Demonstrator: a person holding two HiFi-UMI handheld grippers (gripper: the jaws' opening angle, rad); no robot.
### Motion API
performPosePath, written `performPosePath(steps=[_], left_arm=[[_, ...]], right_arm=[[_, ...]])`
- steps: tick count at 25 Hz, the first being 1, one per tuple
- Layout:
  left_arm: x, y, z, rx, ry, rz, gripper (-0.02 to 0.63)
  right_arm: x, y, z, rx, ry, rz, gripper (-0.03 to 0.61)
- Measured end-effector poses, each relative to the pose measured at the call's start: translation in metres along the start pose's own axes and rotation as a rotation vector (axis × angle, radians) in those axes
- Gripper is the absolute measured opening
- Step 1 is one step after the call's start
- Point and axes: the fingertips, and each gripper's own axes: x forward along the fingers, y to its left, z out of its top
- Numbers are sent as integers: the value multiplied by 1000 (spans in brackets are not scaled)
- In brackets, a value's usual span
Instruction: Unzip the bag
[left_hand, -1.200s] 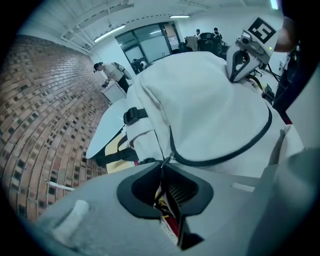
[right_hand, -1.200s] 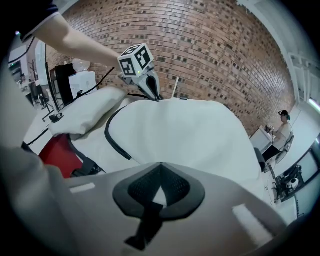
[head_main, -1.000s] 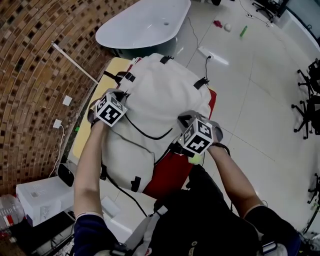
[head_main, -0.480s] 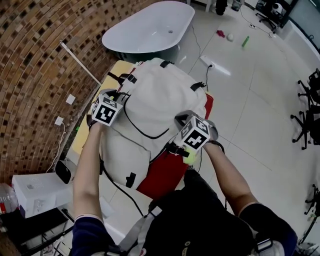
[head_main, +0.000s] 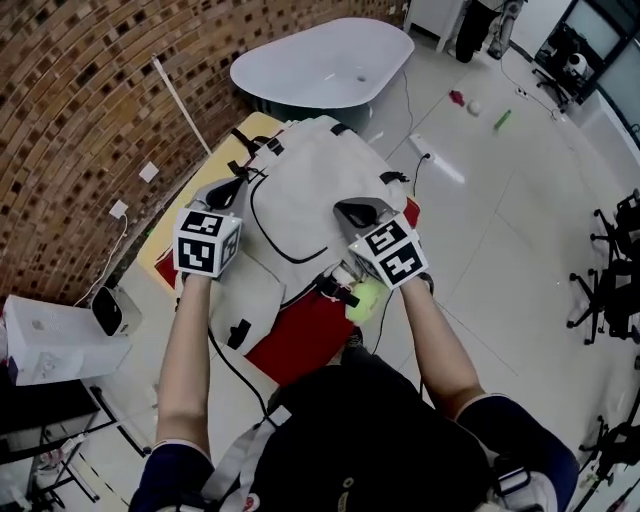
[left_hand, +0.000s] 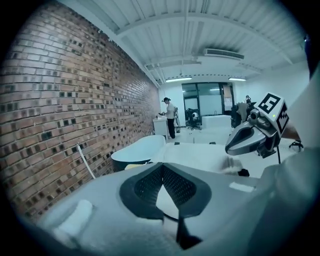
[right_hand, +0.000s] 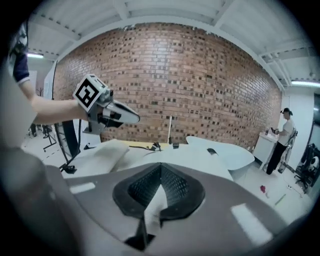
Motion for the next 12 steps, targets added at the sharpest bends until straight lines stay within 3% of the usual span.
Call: performPosePath(steps=[7, 12], left_arm=[[-47, -32, 26, -148, -133, 21, 2], [-76, -41, 41, -211, -218, 33, 2]], right_arm=[[-11, 14, 67, 66, -295, 66, 3], [-20, 39, 103, 81, -418, 162, 5]])
